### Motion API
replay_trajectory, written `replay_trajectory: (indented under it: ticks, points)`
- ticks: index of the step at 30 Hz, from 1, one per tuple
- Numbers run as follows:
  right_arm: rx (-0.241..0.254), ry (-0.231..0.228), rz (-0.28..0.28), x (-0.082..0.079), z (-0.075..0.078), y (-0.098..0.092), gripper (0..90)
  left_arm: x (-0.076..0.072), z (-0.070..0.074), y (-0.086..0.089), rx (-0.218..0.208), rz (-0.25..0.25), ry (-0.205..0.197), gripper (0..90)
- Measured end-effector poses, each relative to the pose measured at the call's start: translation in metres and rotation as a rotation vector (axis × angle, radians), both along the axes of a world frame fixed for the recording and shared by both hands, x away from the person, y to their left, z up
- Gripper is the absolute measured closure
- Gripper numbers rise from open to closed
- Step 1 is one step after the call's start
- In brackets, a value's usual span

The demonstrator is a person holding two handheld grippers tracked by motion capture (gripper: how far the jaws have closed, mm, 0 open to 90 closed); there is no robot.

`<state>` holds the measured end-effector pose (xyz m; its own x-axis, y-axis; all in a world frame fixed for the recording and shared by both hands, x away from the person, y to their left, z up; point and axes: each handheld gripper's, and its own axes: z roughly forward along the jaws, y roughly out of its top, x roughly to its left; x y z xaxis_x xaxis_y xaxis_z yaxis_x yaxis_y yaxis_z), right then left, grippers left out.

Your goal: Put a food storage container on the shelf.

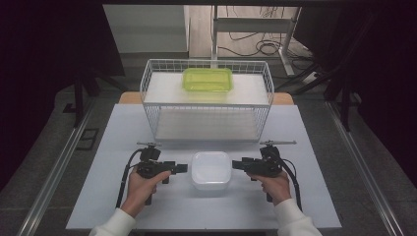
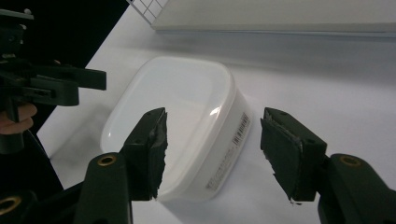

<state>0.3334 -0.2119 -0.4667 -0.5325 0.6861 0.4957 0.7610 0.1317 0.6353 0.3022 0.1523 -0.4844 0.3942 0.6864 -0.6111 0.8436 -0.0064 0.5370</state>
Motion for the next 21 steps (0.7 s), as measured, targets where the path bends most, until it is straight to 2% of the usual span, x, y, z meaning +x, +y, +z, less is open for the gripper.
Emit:
replay_trajectory:
  ticks: [4,7,11,15,21]
  points:
    - [0.009,0.021,0.008,0.004,-0.006,0.005,40.9,0.005,-0.004,-0.002,-0.035,0.007,0.008,33.2]
    - [0.005,0.021,0.008,0.004,-0.007,0.005,41.2,0.007,-0.008,-0.005,-0.03,-0.006,0.018,34.3]
    - [-0.002,0.025,0.017,0.004,-0.01,0.006,42.6,0.009,-0.01,-0.008,-0.042,-0.009,0.02,36.9]
    - [-0.003,0.043,0.009,0.005,-0.013,0.008,44.4,0.013,-0.013,-0.009,-0.069,-0.011,0.036,39.7]
    - [0.008,0.077,0.027,0.006,-0.019,0.011,49.4,0.015,-0.017,-0.011,-0.098,-0.026,0.062,44.4]
